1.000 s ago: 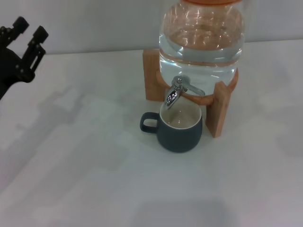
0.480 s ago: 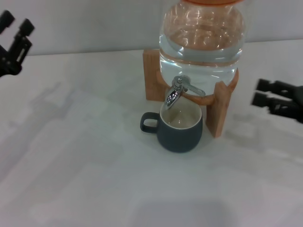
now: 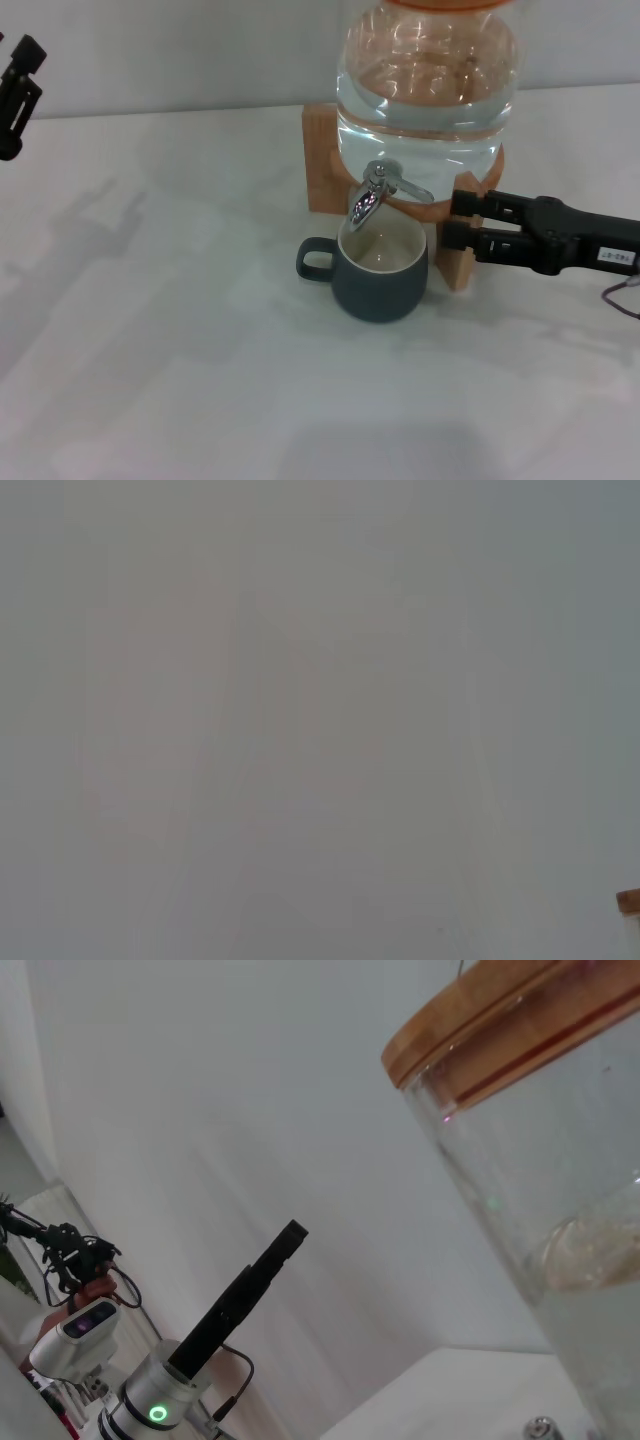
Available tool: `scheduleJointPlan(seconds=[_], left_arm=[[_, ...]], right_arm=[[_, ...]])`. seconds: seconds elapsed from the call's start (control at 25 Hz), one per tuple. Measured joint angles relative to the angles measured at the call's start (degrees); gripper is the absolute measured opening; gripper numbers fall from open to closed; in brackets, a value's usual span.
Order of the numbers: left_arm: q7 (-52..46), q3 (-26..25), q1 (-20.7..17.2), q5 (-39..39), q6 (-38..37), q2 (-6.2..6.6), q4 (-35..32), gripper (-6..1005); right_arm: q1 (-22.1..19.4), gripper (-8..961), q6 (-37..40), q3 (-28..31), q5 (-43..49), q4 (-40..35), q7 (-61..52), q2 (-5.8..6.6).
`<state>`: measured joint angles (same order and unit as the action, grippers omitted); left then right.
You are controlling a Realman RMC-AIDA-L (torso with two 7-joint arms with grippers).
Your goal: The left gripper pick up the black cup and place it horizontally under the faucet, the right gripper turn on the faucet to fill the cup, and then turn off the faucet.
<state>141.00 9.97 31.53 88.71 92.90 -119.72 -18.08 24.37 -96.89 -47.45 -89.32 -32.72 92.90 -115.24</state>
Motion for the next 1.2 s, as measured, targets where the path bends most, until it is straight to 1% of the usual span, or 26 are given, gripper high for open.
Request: scheduleJointPlan(seconds=[0.24, 0.64, 0.76, 1.0, 1.2], left_arm=[[0.2, 0.0, -0.1, 0.1, 0.6, 0.01, 0.0, 452], [0.3, -0.2, -1.6, 0.4, 2.2, 0.08, -0.1, 456], [0.3, 0.0, -2.1, 0.9, 2.3, 0.17, -0.2, 458], [0.3, -0.1, -3.0, 0.9, 2.2, 0.21, -0.2, 460], [0.3, 0.0, -3.1, 0.9, 2.0, 0.27, -0.2, 463]], right_arm=[[1.0, 842, 1.8, -0.1, 0.1, 1.5, 0.6, -0.11], [1.8, 841, 3.0, -0.6, -0.2, 2.9, 0.6, -0.34], [2.4, 842, 2.7, -2.2, -0.9, 3.0, 0.4, -0.49], [2.5, 843, 1.8, -7.8, -6.1, 3.0, 0.3, -0.43], [2.4, 843, 0.0, -8.4, -6.8, 3.0, 0.3, -0.36]])
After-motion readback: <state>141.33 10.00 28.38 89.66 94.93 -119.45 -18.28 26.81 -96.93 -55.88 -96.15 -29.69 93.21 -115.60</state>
